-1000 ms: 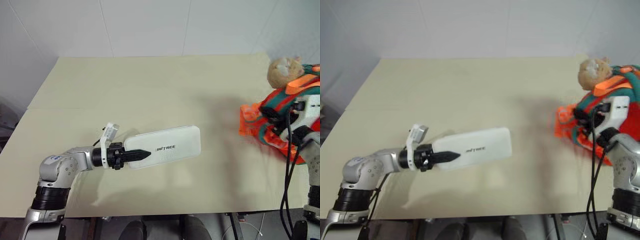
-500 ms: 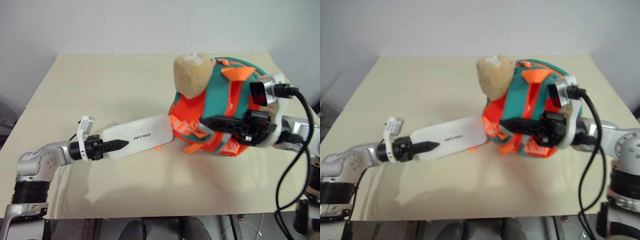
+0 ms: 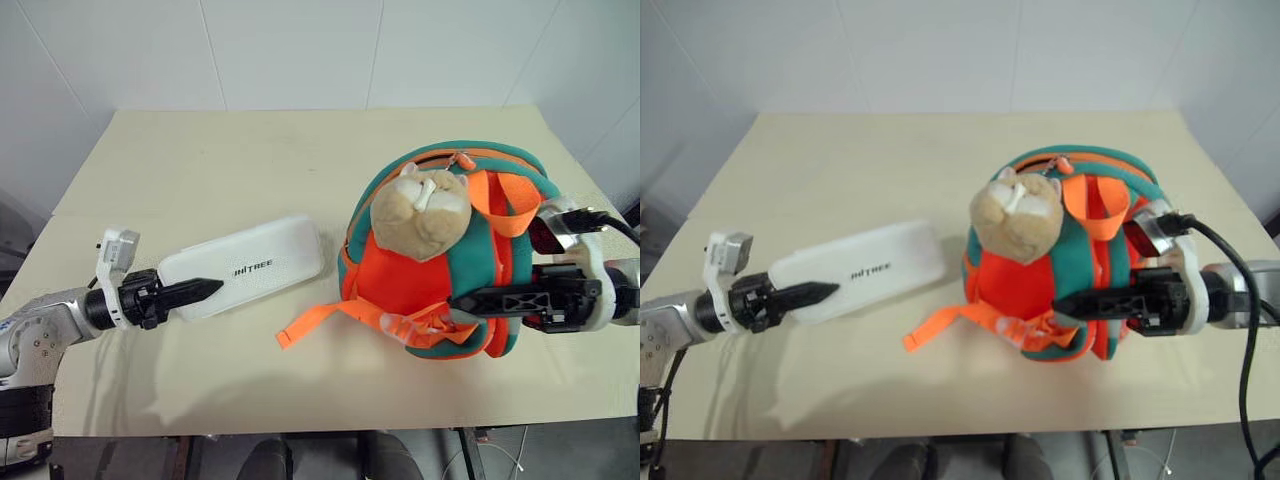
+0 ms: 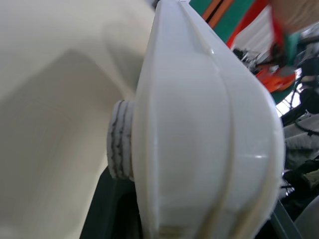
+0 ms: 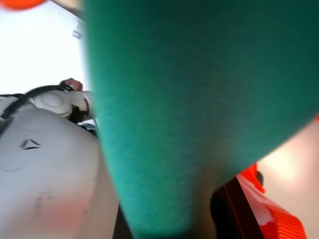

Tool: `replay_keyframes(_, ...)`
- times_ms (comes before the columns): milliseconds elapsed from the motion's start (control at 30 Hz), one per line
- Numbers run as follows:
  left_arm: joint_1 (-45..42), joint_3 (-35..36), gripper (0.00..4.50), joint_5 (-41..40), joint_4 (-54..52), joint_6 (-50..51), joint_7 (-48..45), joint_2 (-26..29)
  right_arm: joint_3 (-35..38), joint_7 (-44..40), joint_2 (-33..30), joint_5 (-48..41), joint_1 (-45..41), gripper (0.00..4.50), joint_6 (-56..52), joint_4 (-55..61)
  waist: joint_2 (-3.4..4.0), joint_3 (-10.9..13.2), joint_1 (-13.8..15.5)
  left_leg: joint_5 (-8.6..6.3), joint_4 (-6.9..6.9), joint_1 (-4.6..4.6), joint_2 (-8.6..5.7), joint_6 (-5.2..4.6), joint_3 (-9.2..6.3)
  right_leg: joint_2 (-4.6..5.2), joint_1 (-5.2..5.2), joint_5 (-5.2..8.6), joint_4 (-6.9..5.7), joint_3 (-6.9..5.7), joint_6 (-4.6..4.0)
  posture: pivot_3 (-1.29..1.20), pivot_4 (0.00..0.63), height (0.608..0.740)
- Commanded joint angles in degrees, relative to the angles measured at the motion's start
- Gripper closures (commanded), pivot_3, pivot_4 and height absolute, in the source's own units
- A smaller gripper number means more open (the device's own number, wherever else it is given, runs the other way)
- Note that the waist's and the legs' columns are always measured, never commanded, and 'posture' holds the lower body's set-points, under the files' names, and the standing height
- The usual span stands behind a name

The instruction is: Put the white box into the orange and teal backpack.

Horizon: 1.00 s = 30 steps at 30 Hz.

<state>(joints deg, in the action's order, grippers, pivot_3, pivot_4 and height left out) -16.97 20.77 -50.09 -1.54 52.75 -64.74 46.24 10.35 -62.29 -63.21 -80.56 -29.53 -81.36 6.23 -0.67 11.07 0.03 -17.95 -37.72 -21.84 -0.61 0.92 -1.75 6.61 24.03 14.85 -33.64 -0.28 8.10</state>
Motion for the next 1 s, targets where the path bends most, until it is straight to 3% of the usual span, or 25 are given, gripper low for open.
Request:
replay_keyframes(33,-2.45,5.32,3.27,-6.38,-3.93,1.06,2.72,-0.94,-0.25,-2.59,1.26,0.83,-0.61,3.91,1.08,2.62,0.0,0.0,0.02,0.0,-0.02,0.0,0.0,0.01,0.0,0.0,0.01,0.0,-0.03,0.0,0.0,0.0,0.15,0.74)
replay_keyframes(233,-10.14,7.19,3.27,-14.32,-5.74,3.39,8.12,-2.27,-0.65,-5.86,1.73,4.48,2.29,3.91,3.45,4.45,-0.01,0.0,0.28,-0.02,-0.16,-0.09,-0.03,0.06,0.0,0.01,0.03,-0.03,-0.22,-0.01,0.04,0.0,0.15,0.74)
replay_keyframes(433,-20.34,2.55,3.27,-15.64,-3.48,3.67,10.11,-5.05,-1.23,-6.3,3.44,6.58,3.18,3.91,4.83,5.2,-0.03,-0.01,0.29,-0.03,-0.32,-0.18,-0.08,0.1,0.05,0.0,0.03,-0.07,-0.21,0.01,0.12,0.0,0.15,0.74)
replay_keyframes(733,-26.09,-10.75,3.27,-2.95,3.07,-4.57,0.35,-6.37,-0.52,-3.52,6.6,6.81,3.29,3.91,5.11,6.39,-0.03,-0.01,-0.1,0.07,-0.35,-0.18,-0.06,0.26,0.07,-0.08,0.04,-0.08,-0.23,0.02,0.14,0.0,0.15,0.74)
replay_keyframes(1000,-28.09,-15.62,3.27,8.92,9.4,-17.71,-3.21,-6.55,1.65,0.28,8.02,4.03,4.79,3.91,4.45,8.42,-0.06,-0.03,0.24,0.08,-0.4,-0.19,-0.07,0.27,0.07,-0.06,0.02,-0.09,-0.23,0.02,0.14,0.0,0.15,0.74)
